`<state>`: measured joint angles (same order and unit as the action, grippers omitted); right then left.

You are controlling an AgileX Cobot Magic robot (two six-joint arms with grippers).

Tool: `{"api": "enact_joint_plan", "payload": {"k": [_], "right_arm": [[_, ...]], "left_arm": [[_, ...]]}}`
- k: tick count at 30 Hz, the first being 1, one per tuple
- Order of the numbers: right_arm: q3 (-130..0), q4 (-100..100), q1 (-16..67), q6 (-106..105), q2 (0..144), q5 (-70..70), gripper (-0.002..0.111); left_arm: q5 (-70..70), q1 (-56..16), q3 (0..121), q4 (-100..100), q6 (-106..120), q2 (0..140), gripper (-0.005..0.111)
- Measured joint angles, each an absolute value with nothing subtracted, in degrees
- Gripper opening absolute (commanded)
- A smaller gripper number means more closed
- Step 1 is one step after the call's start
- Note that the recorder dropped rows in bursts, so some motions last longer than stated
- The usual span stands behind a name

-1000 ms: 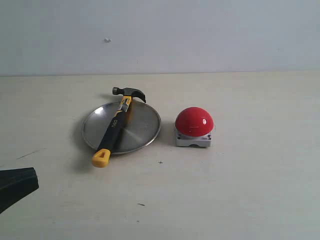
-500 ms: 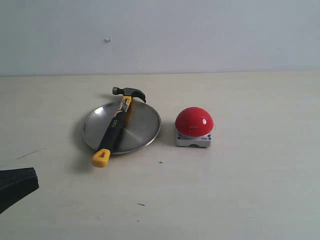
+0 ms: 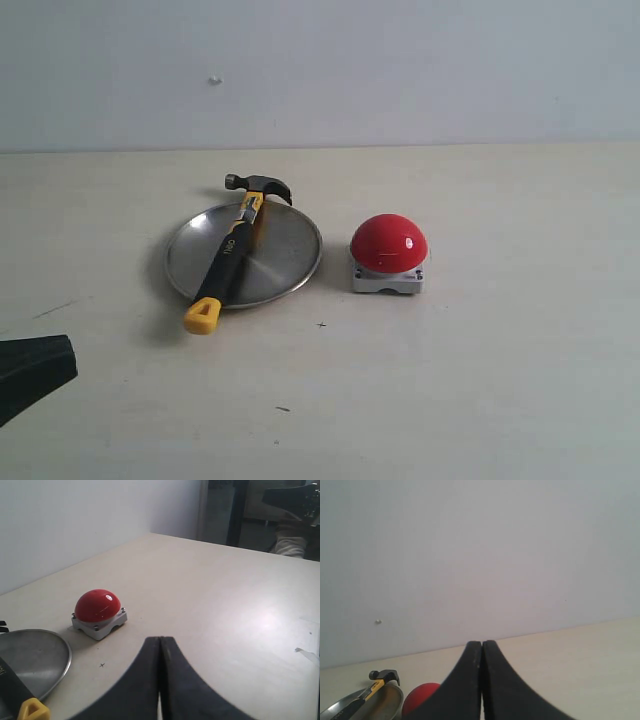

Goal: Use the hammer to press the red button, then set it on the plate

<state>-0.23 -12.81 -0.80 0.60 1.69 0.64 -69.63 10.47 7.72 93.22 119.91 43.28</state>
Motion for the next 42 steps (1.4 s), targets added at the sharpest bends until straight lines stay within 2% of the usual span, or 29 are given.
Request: {"api": "enact_joint_plan", "payload": {"k": [29, 35, 42], "right_arm": [[-0.23, -13.13, -0.80, 0.52, 1.69, 0.42, 0.000], [-0.23, -13.13, -0.80, 0.52, 1.69, 0.42, 0.000], [-0.23, -13.13, -0.80, 0.52, 1.69, 0.00, 0.000]], "left_arm": [[-69.63, 10.33, 7.72, 93.22, 119.68, 43.02, 0.000], [-67.65, 9.18, 7.72, 94.35, 119.12, 36.22, 0.000], [-54.87, 8.97, 7.72, 98.52, 117.99, 23.81, 0.000]]}}
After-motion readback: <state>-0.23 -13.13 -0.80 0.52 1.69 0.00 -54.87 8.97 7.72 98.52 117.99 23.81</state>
